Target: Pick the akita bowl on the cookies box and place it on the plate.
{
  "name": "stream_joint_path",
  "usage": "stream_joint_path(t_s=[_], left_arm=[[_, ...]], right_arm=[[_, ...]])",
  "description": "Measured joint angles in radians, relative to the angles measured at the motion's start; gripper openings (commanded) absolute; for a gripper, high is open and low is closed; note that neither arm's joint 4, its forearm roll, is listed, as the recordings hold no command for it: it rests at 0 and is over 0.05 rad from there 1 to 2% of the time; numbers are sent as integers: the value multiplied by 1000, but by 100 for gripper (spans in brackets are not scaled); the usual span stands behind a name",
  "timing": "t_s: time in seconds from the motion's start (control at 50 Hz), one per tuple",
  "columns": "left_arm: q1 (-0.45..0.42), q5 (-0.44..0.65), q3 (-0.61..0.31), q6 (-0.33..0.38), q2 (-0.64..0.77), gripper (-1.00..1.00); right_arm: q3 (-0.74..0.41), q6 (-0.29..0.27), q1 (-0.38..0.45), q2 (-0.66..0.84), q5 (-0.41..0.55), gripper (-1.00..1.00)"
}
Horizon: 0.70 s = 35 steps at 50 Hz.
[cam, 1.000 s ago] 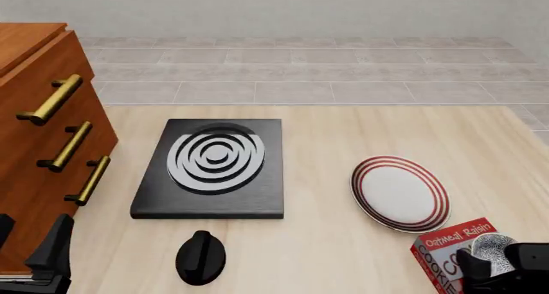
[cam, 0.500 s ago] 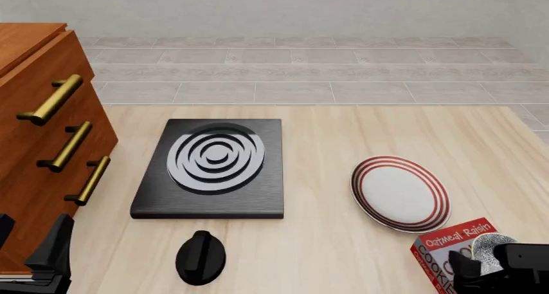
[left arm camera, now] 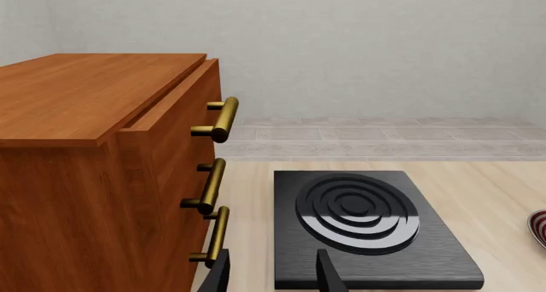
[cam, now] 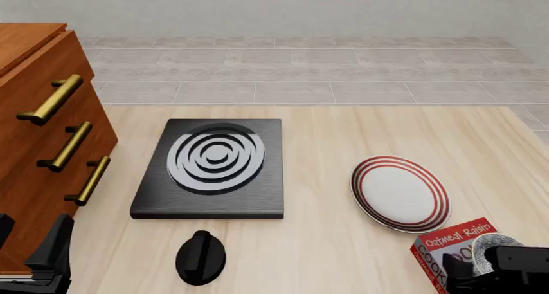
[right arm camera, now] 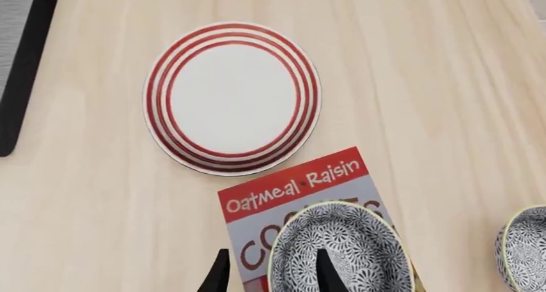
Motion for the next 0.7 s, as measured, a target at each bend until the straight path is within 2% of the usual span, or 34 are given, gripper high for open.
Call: stream_joint_path(t_s=[0.26, 0.28, 0.56, 0.7], left_arm=[[0, 0, 0, 0, 0, 100], [0, 0, 0, 0, 0, 100], [0, 0, 0, 0, 0, 100], [0, 0, 0, 0, 0, 100]], right_arm=[[23, 15, -1, 54, -74, 100], [25, 16, -1, 58, -80, -100], [8, 19, -3, 74, -110, -100], [-35, -18, -1, 72, -81, -100]])
